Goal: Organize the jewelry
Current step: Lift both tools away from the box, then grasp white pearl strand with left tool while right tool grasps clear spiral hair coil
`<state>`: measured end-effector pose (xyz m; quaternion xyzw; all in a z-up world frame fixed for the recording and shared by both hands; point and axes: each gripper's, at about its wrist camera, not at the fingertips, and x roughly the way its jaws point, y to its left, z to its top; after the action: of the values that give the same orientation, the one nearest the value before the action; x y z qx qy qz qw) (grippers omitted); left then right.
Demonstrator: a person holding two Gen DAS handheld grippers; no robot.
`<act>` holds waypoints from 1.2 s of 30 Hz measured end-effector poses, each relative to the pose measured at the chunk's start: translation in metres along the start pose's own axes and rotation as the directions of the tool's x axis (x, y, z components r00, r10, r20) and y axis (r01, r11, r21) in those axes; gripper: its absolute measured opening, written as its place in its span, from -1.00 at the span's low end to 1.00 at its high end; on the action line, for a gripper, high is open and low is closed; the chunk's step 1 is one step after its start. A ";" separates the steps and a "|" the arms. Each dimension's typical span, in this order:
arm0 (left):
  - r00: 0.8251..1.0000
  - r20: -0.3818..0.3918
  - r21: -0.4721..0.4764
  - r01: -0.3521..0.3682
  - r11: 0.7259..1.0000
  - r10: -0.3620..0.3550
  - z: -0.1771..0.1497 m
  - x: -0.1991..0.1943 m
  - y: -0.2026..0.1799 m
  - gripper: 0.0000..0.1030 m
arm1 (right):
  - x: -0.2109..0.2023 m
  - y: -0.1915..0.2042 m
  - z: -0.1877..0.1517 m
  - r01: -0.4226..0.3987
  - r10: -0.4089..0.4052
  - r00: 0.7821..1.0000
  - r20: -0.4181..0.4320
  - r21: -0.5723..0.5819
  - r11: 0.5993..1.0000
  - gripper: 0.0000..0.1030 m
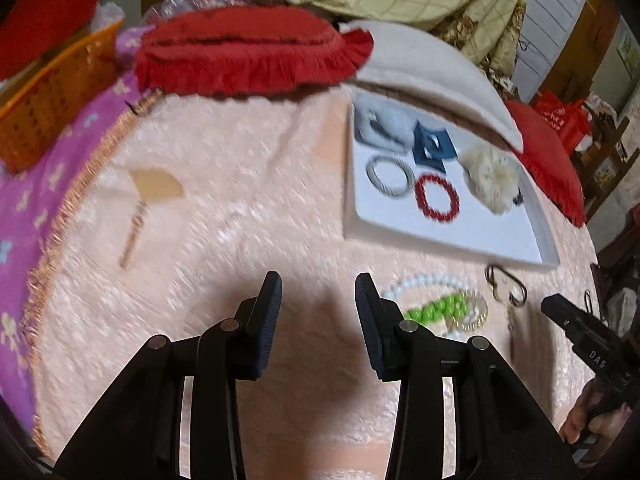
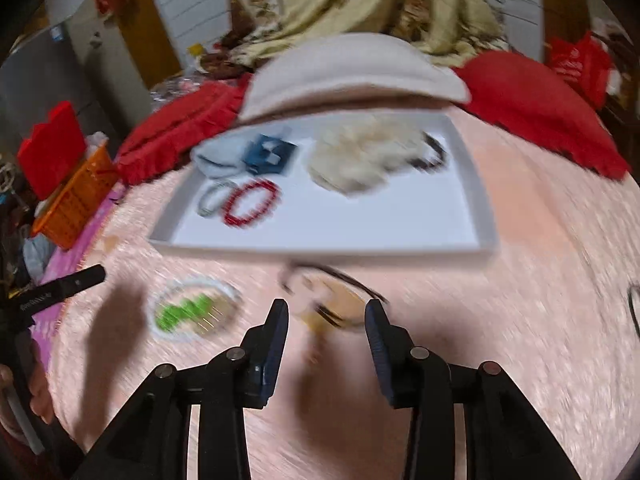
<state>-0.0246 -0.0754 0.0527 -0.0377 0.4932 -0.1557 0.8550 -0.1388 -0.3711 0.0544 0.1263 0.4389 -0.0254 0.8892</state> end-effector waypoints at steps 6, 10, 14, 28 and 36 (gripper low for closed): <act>0.998 -0.058 0.046 0.028 0.999 -0.025 -0.006 0.027 -0.021 -0.28 | -0.005 -0.038 -0.021 -0.046 0.051 0.998 -0.030 0.140 0.989 -0.26; 0.996 -0.087 0.083 0.027 0.996 -0.020 -0.004 0.046 -0.034 -0.28 | -0.008 -0.033 -0.022 -0.100 0.103 0.994 -0.019 0.130 0.986 -0.26; 0.997 -0.081 0.112 0.012 0.994 -0.003 -0.001 0.056 -0.040 -0.30 | 0.000 -0.010 -0.020 -0.183 0.186 0.982 -0.030 0.092 0.979 -0.26; 0.997 -0.078 0.160 0.031 0.987 -0.019 -0.021 0.045 -0.032 -0.84 | 0.067 0.075 0.004 -0.267 0.261 0.957 -0.127 -0.030 0.963 -0.75; 0.997 -0.073 0.164 0.032 0.986 -0.021 -0.023 0.043 -0.031 -0.84 | 0.041 0.040 -0.005 -0.255 0.259 0.962 -0.086 0.058 0.965 -0.83</act>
<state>-0.0311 -0.1162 0.0119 0.0321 0.5081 -0.2086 0.8351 -0.1113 -0.3283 0.0274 0.2035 0.4592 0.0860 0.8604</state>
